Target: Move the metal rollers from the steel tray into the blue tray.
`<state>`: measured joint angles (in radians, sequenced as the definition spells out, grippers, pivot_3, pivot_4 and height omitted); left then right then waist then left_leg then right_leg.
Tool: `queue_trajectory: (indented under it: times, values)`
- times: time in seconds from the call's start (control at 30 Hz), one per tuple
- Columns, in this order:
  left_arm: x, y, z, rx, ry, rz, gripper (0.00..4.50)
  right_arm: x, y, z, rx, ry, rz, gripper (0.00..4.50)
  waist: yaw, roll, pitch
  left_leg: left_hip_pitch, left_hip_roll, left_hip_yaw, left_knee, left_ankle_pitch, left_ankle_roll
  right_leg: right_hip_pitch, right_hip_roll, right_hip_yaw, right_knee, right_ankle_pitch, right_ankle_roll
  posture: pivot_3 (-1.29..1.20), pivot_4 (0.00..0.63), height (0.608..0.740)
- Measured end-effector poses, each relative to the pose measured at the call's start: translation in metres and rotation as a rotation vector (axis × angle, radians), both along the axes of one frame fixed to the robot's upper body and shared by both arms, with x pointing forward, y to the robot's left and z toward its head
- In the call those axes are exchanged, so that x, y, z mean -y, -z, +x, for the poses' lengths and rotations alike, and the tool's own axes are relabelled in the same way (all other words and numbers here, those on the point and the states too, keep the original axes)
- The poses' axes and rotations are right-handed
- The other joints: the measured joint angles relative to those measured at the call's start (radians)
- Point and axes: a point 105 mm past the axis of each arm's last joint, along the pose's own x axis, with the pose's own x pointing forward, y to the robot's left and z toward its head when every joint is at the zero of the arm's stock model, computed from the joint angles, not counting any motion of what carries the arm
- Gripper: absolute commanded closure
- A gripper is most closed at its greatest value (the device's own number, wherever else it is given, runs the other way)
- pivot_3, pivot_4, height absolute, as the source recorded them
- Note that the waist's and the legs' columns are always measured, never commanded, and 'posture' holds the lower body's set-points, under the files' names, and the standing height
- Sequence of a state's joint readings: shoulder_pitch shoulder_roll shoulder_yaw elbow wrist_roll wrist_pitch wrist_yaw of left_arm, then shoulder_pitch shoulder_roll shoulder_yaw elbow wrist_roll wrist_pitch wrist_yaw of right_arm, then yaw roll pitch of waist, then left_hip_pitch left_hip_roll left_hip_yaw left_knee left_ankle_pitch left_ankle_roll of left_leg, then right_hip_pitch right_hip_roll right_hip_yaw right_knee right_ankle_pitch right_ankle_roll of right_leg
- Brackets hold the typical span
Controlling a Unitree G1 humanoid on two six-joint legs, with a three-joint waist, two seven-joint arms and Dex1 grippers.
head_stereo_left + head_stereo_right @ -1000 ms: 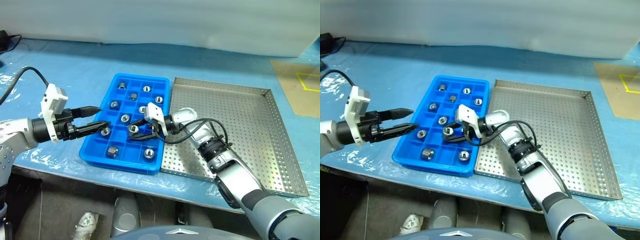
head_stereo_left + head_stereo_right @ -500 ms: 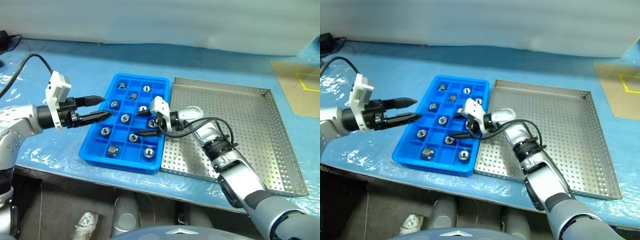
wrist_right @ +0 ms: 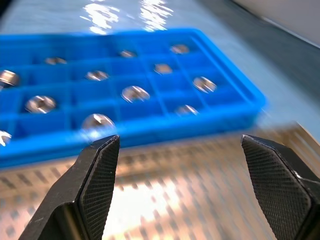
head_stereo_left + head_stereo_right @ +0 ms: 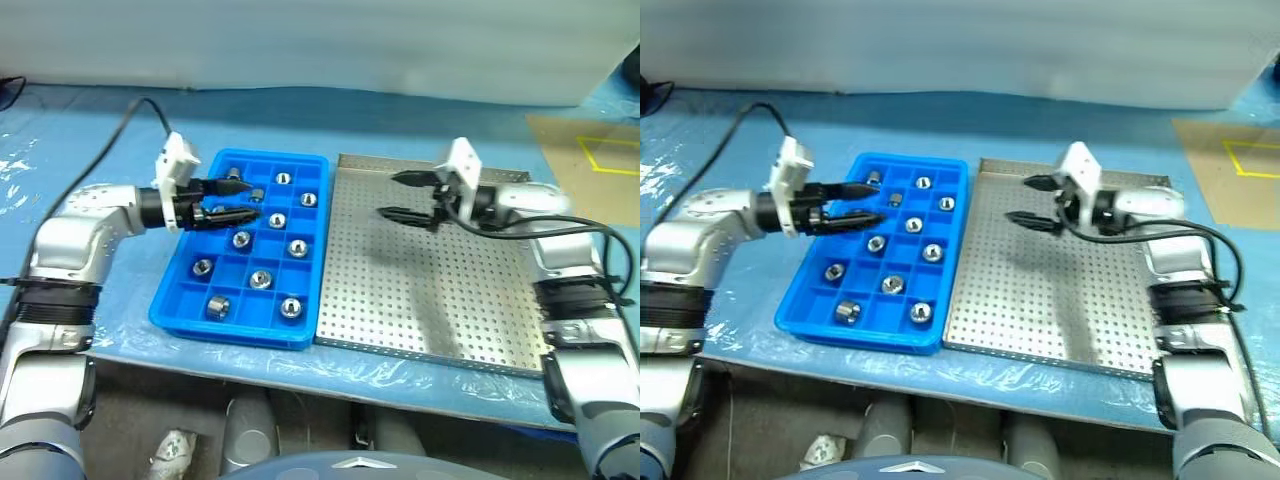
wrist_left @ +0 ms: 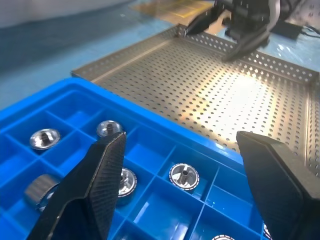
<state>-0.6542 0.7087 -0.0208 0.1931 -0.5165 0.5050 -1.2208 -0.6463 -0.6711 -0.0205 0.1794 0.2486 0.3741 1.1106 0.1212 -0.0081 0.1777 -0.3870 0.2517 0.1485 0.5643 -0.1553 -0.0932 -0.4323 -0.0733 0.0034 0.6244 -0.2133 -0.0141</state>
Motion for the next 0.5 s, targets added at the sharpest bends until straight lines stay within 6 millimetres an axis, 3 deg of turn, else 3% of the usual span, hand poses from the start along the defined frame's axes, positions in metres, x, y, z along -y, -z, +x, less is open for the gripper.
queue_trajectory:
  times: [0.13,0.5]
  values:
    - [0.014,0.006,0.008,-0.002,0.038,-0.014,0.78,0.006,0.002,-0.007,0.009,0.051,0.016,0.51,-0.034,0.0,0.0,0.002,0.0,0.0,0.0,0.0,0.0,0.0,0.001,0.0,0.001,0.0,0.0,-0.14,0.15,0.74]
    - [0.01,0.015,0.019,-0.004,0.019,0.008,0.78,0.001,0.006,-0.018,0.014,0.087,0.032,0.51,-0.053,0.0,0.0,0.003,-0.001,0.001,0.001,0.0,0.001,0.002,0.0,0.001,0.0,0.0,0.0,-0.15,0.15,0.74]
